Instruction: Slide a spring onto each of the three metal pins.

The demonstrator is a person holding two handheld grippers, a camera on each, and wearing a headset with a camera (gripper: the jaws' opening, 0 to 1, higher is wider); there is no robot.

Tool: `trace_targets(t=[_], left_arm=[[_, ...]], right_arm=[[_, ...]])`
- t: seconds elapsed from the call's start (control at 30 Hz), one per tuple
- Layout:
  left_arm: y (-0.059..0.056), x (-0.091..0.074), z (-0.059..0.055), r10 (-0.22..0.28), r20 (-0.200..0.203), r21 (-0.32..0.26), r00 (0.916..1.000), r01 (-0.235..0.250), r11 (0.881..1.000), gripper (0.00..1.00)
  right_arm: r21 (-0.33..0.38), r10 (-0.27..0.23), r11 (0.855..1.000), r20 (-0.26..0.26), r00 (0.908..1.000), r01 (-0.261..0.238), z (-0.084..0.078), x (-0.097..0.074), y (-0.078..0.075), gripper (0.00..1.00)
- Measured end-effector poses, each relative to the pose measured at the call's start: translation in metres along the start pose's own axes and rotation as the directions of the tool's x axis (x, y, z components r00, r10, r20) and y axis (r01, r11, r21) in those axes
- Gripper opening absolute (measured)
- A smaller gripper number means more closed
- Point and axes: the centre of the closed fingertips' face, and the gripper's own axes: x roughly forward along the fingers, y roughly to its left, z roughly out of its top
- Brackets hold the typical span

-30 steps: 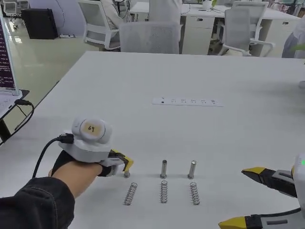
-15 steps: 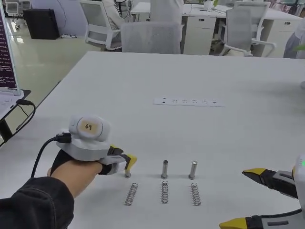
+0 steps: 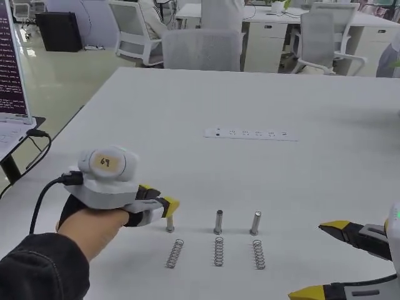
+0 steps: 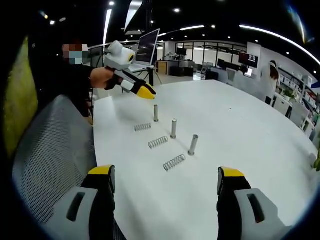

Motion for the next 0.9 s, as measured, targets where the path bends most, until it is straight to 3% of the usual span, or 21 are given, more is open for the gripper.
trace_targets(t=[0.27,0.43,0.63,0.9], left_arm=[[-0.006,-0.015,-0.011,0.005,-0.008,-0.010,1.0000,-0.005,1.000,0.20],[-0.014,-0.017,-0.026,-0.003,-0.037,-0.035,0.9993,0.001,0.999,0.19],[-0.026,-0.012,-0.047,-0.028,-0.099,-0.035,0.9947,0.025,0.999,0.18],[-0.039,0.000,-0.071,-0.051,-0.201,0.007,0.9781,0.054,0.999,0.17]], right_arm=[[0.000,0.002,1.000,0.002,1.0000,-0.002,0.000,0.001,0.000,0.83],[-0.003,0.006,1.000,0.004,1.0000,-0.006,0.001,0.002,0.001,0.83],[-0.001,0.006,1.000,0.005,1.0000,-0.006,0.000,0.002,0.001,0.83],[-0.002,0.009,1.000,0.006,0.9999,-0.009,0.000,0.002,0.001,0.83]])
